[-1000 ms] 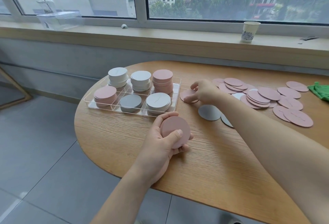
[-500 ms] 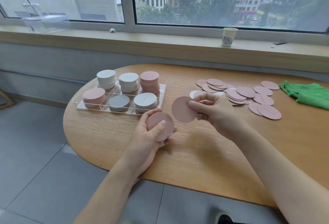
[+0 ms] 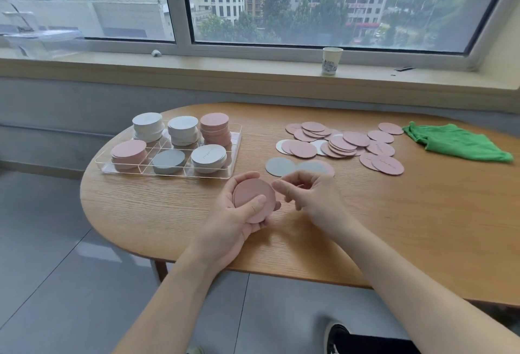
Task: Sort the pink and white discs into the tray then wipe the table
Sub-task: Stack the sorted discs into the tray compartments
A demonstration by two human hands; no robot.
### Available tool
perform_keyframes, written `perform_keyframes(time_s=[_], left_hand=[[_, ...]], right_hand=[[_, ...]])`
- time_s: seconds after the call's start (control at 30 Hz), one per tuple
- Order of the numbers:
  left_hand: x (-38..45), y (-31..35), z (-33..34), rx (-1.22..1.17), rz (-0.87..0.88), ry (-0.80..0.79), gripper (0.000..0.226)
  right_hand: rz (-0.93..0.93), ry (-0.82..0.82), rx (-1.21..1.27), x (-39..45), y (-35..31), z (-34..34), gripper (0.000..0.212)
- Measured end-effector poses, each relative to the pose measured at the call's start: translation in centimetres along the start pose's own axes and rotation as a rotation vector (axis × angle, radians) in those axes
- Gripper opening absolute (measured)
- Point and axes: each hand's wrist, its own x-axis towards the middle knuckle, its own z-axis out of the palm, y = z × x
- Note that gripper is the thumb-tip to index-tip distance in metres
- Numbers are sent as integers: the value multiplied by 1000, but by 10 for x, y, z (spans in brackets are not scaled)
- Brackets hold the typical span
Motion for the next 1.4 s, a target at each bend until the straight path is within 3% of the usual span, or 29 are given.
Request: perform_keyframes(time_s=[0.3,0.5,0.6,0.83,0.93,1.07,1.23,1.4], left_hand=[[5,2,2,-30,-25,28,45],[8,2,0,7,-35,19,45],[8,1,-1,27,-41,4,45],[10,1,-2,28,-49,-3,45],[10,1,-2,11,-45,10,45],[10,2,-2,-26,-43,31,46],[9,3,0,-81,-33,48,59],[6,5,3,-81,-16,55,65]], right_hand=[[-54,179,-476,79,14,-47,30],[100,105,-774,137,34,-55,64],[135,85,-801,147,40,-56,67],[62,131,-545,148,42,-64,57],[27,189,-422,140,39,-68,33],[12,167,-32,114,24,-65,11],[2,75,279,66,1,-51,11],[65,-59,357,26,1,-27,32]])
